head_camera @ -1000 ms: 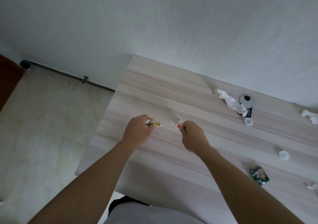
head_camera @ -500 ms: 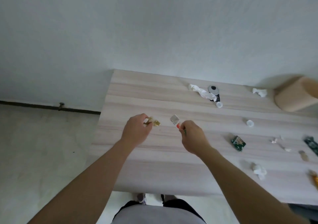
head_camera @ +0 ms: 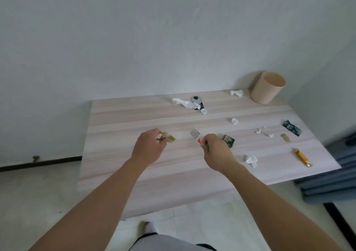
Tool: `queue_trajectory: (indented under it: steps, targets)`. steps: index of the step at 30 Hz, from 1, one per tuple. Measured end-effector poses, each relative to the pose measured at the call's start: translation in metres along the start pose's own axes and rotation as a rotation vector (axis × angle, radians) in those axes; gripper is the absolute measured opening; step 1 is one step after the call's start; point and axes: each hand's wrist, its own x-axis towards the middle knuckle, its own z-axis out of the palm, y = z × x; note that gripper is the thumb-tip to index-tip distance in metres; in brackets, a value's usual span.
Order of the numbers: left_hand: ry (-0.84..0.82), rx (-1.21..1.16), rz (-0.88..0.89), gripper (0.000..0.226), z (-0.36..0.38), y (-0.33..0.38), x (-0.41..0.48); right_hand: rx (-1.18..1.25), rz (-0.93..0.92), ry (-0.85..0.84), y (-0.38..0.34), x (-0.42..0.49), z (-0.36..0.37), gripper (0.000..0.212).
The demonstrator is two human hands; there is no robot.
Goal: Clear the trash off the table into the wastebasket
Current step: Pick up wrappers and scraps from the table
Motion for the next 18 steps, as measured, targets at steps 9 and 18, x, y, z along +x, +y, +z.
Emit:
queue_trajectory:
  steps: [9,18]
  targets:
    - [-0.066,-0.011,0.109,0.011,0.069,0.112,-0.049,0.002,0.053,0.121,0.098,-0.095,-0.068,0.01]
    - [-0.092,-0.011,0.229,0.013,0.129,0.216,-0.09,0.009,0.127,0.211,0.191,-0.169,-0.13,0.01]
